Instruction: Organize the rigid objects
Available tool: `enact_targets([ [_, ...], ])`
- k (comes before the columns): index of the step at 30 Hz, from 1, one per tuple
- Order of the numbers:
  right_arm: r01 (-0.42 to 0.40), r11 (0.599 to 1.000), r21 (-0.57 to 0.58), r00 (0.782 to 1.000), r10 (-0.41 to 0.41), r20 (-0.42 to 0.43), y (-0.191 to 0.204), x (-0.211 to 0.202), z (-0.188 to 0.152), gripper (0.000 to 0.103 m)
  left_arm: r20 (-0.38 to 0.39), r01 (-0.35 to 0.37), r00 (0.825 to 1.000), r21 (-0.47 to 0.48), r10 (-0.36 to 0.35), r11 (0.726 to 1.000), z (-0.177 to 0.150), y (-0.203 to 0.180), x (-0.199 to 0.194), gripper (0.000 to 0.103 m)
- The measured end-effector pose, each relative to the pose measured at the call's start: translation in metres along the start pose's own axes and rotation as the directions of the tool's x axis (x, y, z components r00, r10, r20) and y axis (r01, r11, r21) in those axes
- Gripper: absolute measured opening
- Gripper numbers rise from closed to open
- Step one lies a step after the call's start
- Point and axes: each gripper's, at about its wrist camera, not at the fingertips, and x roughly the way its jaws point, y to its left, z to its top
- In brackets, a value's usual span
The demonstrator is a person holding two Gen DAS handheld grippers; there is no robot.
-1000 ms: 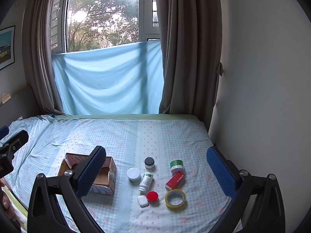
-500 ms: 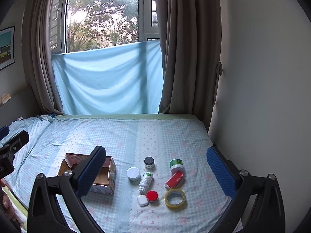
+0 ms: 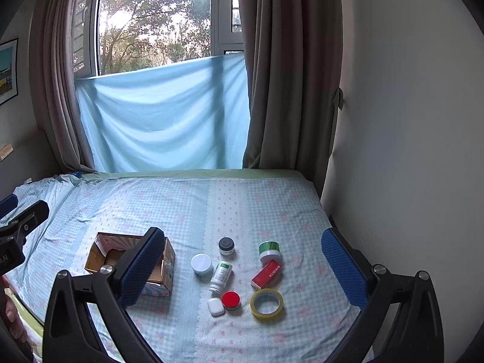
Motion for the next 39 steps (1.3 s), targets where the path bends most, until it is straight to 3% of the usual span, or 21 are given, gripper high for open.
enact_targets([
  [6, 0.011, 1.0, -0.011, 0.997, -0.012, -0.071, -0.026, 0.034, 0.001, 0.102, -0.098, 0.033, 0.995, 0.009, -0.032, 0.999, -0.002, -0.033, 0.052, 0.103],
  [10, -0.009, 0.999, 0.031, 0.989, 0.014, -0.15, -0.047, 0.072, -0.008, 0.102, -0.198, 0.065, 0.978, 0.012, -0.061, 0.998, -0.012, -0.056, 0.101, 0.103],
  [13, 0.001, 0.999, 0.046, 0.977, 0.009, -0.213, -0.06, 0.11, -0.015, 0.103, -0.293, 0.09, 0.952, 0.016, -0.082, 0.996, -0.027, -0.071, 0.148, 0.103],
  [18, 0.025, 0.994, 0.104, 0.939, 0.012, -0.345, -0.08, 0.18, -0.028, 0.102, -0.438, 0.131, 0.891, -0.007, -0.12, 0.991, -0.061, -0.089, 0.228, 0.102],
  [21, 0.046, 0.991, 0.127, 0.907, 0.012, -0.422, -0.087, 0.225, -0.039, 0.102, -0.515, 0.153, 0.846, -0.017, -0.139, 0.988, -0.085, -0.098, 0.277, 0.102],
  [27, 0.088, 0.983, 0.16, 0.82, 0.02, -0.572, -0.096, 0.318, -0.072, 0.102, -0.643, 0.171, 0.753, -0.015, -0.141, 0.985, -0.136, -0.113, 0.37, 0.102],
  [33, 0.163, 0.969, 0.185, 0.707, 0.016, -0.707, -0.104, 0.404, -0.122, 0.102, -0.734, 0.187, 0.665, -0.019, -0.141, 0.982, -0.191, -0.131, 0.444, 0.102],
  [37, 0.207, 0.958, 0.197, 0.634, 0.022, -0.773, -0.105, 0.453, -0.153, 0.093, -0.784, 0.193, 0.605, -0.029, -0.142, 0.981, -0.223, -0.142, 0.476, 0.095],
  [39, 0.224, 0.954, 0.197, 0.595, 0.026, -0.803, -0.104, 0.47, -0.166, 0.085, -0.797, 0.19, 0.587, -0.033, -0.141, 0.981, -0.233, -0.144, 0.487, 0.094],
])
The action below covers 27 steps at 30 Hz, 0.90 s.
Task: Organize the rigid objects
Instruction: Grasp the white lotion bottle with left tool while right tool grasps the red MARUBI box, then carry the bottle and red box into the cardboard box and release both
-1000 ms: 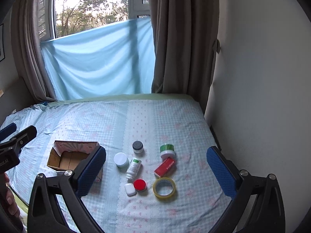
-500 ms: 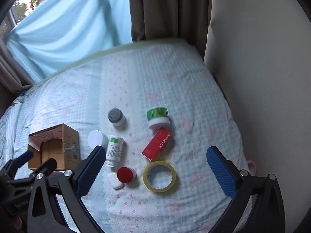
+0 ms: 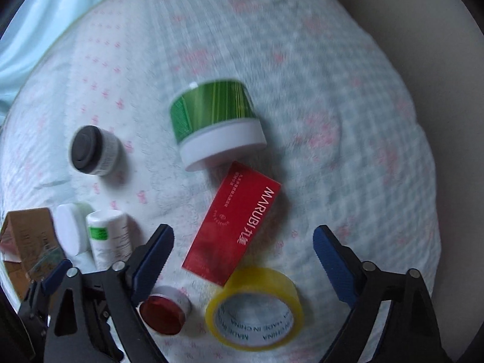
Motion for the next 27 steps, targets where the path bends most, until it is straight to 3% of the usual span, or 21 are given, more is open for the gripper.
enact_targets([
  [4, 0.001, 0.999, 0.041, 0.998, 0.002, -0.066, 0.003, 0.027, 0.006, 0.081, -0.023, 0.005, 1.0, -0.005, -0.006, 1.0, 0.007, 0.0, 0.019, 0.084],
  [6, -0.001, 0.998, 0.059, 0.996, 0.006, -0.085, 0.005, 0.035, 0.007, 0.074, -0.032, 0.011, 0.999, -0.009, -0.011, 1.0, 0.011, 0.001, 0.026, 0.081],
  [8, -0.004, 0.997, 0.08, 0.995, 0.011, -0.096, 0.005, 0.039, 0.008, 0.073, -0.044, 0.008, 0.999, -0.004, -0.008, 1.0, 0.013, 0.0, 0.032, 0.068],
  [10, -0.003, 0.995, 0.095, 0.996, 0.012, -0.093, 0.005, 0.043, 0.009, 0.066, -0.065, -0.023, 0.998, 0.017, 0.024, 1.0, 0.014, -0.002, 0.039, 0.053],
  [12, 0.002, 0.995, 0.097, 0.995, 0.008, -0.095, 0.005, 0.047, 0.01, 0.048, -0.067, -0.054, 0.996, 0.044, 0.057, 0.998, 0.013, -0.006, 0.044, 0.049],
  [17, -0.01, 0.991, 0.131, 0.996, 0.022, -0.087, 0.004, 0.055, 0.007, 0.045, -0.068, -0.039, 0.997, 0.041, 0.042, 0.998, 0.012, -0.01, 0.05, 0.048],
  [27, -0.1, 0.982, 0.161, 0.994, 0.106, -0.025, -0.017, 0.034, -0.001, 0.044, 0.022, -0.014, 1.0, 0.002, 0.014, 1.0, 0.007, -0.005, 0.003, 0.047],
])
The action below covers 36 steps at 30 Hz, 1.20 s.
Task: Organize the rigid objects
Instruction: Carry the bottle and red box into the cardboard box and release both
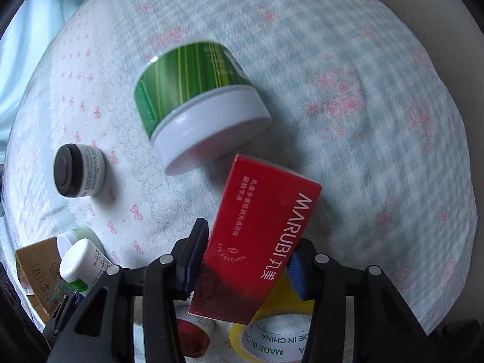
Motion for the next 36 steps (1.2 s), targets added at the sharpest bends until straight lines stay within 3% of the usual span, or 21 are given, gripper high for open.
enact_targets([
  [9, -0.023, 0.997, -0.07, 0.995, 0.03, 0.096, -0.002, -0.074, -0.026, 0.037, 0.129, 0.07, 0.99, -0.044, -0.064, 0.997, -0.015, 0.005, -0.097, 0.047],
  [18, -0.047, 0.971, -0.233, 0.966, 0.104, 0.236, 0.018, -0.17, -0.066, 0.037, 0.303, 0.087, 0.951, -0.091, -0.055, 0.992, -0.045, 0.028, -0.216, 0.047],
  [23, -0.048, 0.931, -0.361, 0.944, 0.161, 0.289, 0.053, -0.218, -0.105, 0.037, 0.373, 0.062, 0.928, -0.128, -0.009, 0.99, -0.072, 0.065, -0.279, 0.047],
  [31, -0.123, 0.865, -0.487, 0.921, 0.282, 0.268, 0.121, -0.247, -0.154, 0.037, 0.442, 0.047, 0.897, -0.171, 0.034, 0.984, -0.109, 0.151, -0.34, 0.047],
  [36, -0.156, 0.835, -0.527, 0.913, 0.326, 0.246, 0.181, -0.252, -0.191, 0.037, 0.441, 0.054, 0.897, -0.166, 0.025, 0.985, -0.126, 0.218, -0.355, 0.047],
])
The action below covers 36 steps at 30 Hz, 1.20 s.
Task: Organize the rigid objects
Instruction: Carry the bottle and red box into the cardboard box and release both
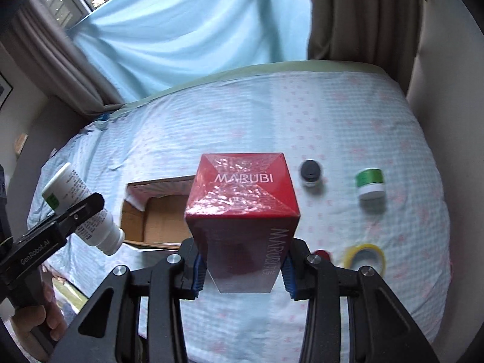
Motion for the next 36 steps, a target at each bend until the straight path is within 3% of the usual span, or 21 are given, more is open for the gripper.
enact_targets([
  [8, -0.023, 0.996, 0.092, 1.0, 0.025, -0.018, 0.103, 0.036, -0.006, 0.037, -0.062, 0.007, 0.998, 0.061, -0.003, 0.998, 0.016, 0.109, 0.007, 0.047],
  [12, -0.038, 0.987, 0.158, 0.997, 0.048, -0.063, 0.135, 0.072, -0.005, 0.037, -0.132, 0.008, 0.991, 0.099, 0.006, 0.995, 0.026, 0.145, 0.037, 0.047],
  [17, -0.021, 0.981, 0.193, 0.987, 0.051, -0.151, 0.162, 0.127, 0.002, 0.037, -0.226, 0.02, 0.974, 0.16, 0.016, 0.987, 0.031, 0.162, 0.091, 0.047],
  [26, 0.036, 0.955, 0.296, 0.948, 0.06, -0.312, 0.15, 0.228, 0.002, 0.037, -0.393, 0.044, 0.918, 0.24, 0.055, 0.97, 0.022, 0.168, 0.193, 0.047],
  [33, 0.093, 0.924, 0.371, 0.909, 0.073, -0.411, 0.122, 0.289, -0.006, 0.037, -0.516, 0.074, 0.848, 0.337, 0.119, 0.939, 0.0, 0.154, 0.265, 0.047],
  [36, 0.104, 0.915, 0.39, 0.892, 0.088, -0.442, 0.113, 0.309, -0.007, 0.037, -0.544, 0.091, 0.828, 0.372, 0.137, 0.924, -0.008, 0.149, 0.284, 0.047],
])
